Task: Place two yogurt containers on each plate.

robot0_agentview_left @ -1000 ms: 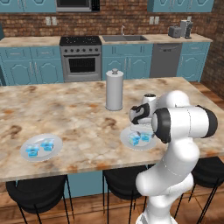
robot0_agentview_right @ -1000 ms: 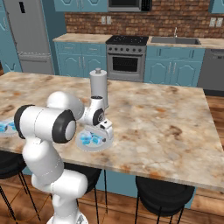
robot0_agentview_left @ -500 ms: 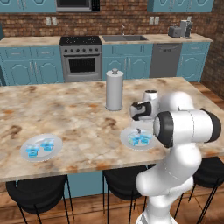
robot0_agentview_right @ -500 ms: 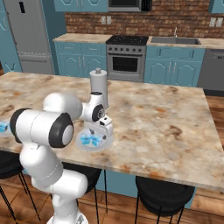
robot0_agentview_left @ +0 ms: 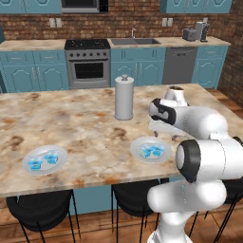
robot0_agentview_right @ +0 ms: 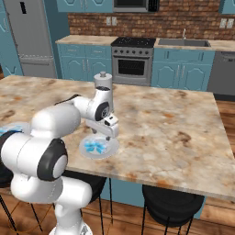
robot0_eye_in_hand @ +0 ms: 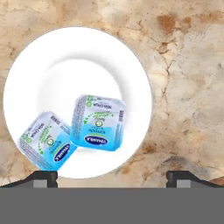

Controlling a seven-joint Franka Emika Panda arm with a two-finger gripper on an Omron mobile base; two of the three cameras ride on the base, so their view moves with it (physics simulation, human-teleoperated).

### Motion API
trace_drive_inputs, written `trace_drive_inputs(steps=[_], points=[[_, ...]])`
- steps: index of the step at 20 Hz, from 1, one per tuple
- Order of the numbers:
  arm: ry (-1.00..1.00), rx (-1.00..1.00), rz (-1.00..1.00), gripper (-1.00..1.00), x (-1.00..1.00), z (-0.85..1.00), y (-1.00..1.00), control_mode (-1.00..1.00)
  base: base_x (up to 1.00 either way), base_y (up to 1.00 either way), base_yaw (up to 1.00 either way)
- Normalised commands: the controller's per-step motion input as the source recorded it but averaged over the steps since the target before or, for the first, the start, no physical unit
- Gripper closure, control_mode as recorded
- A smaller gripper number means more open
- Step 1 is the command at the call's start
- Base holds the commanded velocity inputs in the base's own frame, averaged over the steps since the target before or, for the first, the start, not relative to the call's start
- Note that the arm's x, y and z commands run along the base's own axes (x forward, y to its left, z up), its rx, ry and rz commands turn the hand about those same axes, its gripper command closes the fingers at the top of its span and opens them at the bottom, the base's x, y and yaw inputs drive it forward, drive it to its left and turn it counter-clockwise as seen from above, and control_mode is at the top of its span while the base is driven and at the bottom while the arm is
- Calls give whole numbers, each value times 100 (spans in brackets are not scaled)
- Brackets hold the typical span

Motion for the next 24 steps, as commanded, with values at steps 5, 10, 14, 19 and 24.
trace_drive_inputs(steps=[5, 10, 14, 19, 24], points=[[-18, 4, 0, -100, -99, 75, 3, -100, 0, 0, 0], [-14, 0, 0, -100, -84, 85, 11, -100, 0, 0, 0], [-16, 0, 7, -100, -96, 85, 0, -100, 0, 0, 0], [-44, -1, 5, -100, -85, 77, 12, -100, 0, 0, 0], [-51, 0, 1, -100, -46, 90, 6, -100, 0, 0, 0]])
